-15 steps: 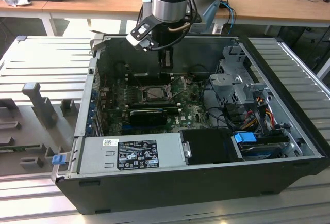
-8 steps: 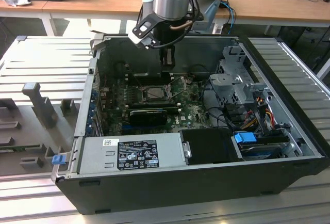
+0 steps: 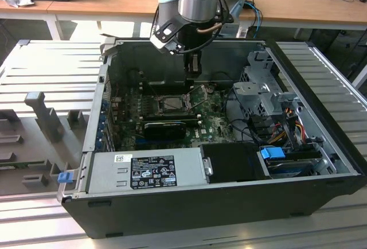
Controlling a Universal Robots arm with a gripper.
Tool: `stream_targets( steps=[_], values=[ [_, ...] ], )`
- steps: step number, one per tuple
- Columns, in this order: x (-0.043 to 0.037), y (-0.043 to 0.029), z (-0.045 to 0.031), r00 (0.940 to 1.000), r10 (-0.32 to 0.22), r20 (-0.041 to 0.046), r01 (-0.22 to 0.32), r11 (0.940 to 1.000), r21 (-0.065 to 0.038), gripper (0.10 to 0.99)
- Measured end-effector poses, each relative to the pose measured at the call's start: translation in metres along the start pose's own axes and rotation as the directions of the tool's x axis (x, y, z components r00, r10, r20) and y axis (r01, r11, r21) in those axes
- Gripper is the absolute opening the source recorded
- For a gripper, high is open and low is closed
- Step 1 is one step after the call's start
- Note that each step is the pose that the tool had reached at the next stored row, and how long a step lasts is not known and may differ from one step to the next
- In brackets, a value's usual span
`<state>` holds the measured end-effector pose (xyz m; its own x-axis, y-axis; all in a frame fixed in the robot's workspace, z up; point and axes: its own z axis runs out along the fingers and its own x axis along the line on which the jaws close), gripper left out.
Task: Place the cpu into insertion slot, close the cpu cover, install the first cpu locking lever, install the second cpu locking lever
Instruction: 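Close the cpu cover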
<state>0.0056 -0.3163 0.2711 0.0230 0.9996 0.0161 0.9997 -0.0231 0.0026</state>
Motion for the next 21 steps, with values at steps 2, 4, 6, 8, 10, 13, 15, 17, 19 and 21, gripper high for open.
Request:
stream_targets(
  steps=[2, 4, 6, 8, 10, 13, 15, 17, 19, 21],
  values=[
    [0.0001, 0.0038, 0.0000, 1.0000, 0.000, -0.0001, 0.000, 1.0000, 0.000, 0.106],
    [0.0001, 0.0069, 0.0000, 1.0000, 0.000, -0.0001, 0.000, 1.0000, 0.000, 0.106],
    [0.0002, 0.0105, 0.0000, 1.0000, 0.000, 0.0000, 0.000, 1.0000, 0.000, 0.106],
    [0.0003, 0.0124, 0.0000, 1.0000, 0.000, -0.0001, 0.000, 1.0000, 0.000, 0.106],
    [0.0004, 0.0145, 0.0000, 1.0000, 0.000, 0.0000, 0.000, 1.0000, 0.000, 0.106],
    [0.0005, 0.0187, 0.0001, 1.0000, 0.000, 0.0000, 0.000, 1.0000, 0.000, 0.106],
    [0.0006, 0.0223, 0.0001, 1.0000, 0.000, 0.0000, 0.000, 1.0000, 0.000, 0.106],
    [0.0006, 0.0253, 0.0001, 1.0000, 0.000, 0.0000, 0.000, 1.0000, 0.000, 0.106],
    [0.0007, 0.0295, 0.0001, 1.0000, 0.000, 0.0000, 0.000, 1.0000, 0.000, 0.106],
    [0.0008, 0.0316, 0.0001, 1.0000, 0.000, 0.0000, 0.000, 1.0000, 0.000, 0.106]
  ],
)
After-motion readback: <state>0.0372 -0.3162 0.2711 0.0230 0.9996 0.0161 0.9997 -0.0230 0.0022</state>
